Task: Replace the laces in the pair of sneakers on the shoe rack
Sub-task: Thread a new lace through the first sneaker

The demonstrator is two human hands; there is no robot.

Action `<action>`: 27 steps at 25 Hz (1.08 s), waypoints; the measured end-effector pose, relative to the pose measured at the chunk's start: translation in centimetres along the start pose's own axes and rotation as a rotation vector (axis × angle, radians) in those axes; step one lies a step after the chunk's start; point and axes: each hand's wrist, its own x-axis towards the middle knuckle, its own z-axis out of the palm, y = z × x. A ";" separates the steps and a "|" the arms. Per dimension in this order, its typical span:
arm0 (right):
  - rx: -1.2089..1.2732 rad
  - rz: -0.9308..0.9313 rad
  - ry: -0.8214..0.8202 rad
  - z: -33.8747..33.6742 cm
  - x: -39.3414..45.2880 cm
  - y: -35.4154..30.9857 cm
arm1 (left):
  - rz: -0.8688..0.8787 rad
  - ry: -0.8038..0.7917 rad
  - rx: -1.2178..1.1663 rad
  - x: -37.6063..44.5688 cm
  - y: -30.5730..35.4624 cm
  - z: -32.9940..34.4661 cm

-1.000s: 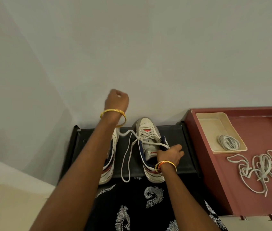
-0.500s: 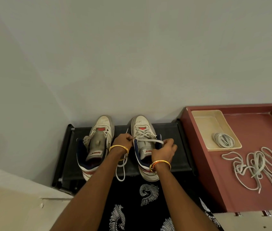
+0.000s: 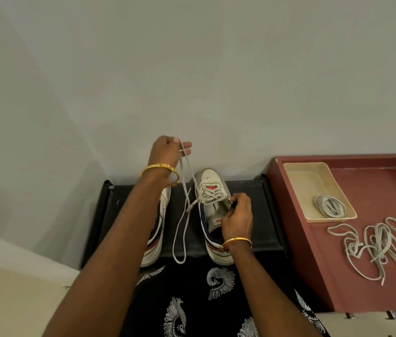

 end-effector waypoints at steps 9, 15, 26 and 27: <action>0.040 0.214 -0.084 0.4 0.5 1.1 | -0.059 -0.163 0.838 0.1 -7.1 0.1; 0.018 0.289 -0.111 0.7 0.8 1.1 | -0.197 -0.264 0.871 -0.8 -13.2 0.6; -0.019 0.295 -0.116 0.6 0.7 0.7 | -0.121 -0.307 0.841 0.5 -15.2 0.4; -0.026 0.299 -0.115 0.7 0.7 0.7 | -0.101 -0.268 0.824 0.7 -15.1 0.4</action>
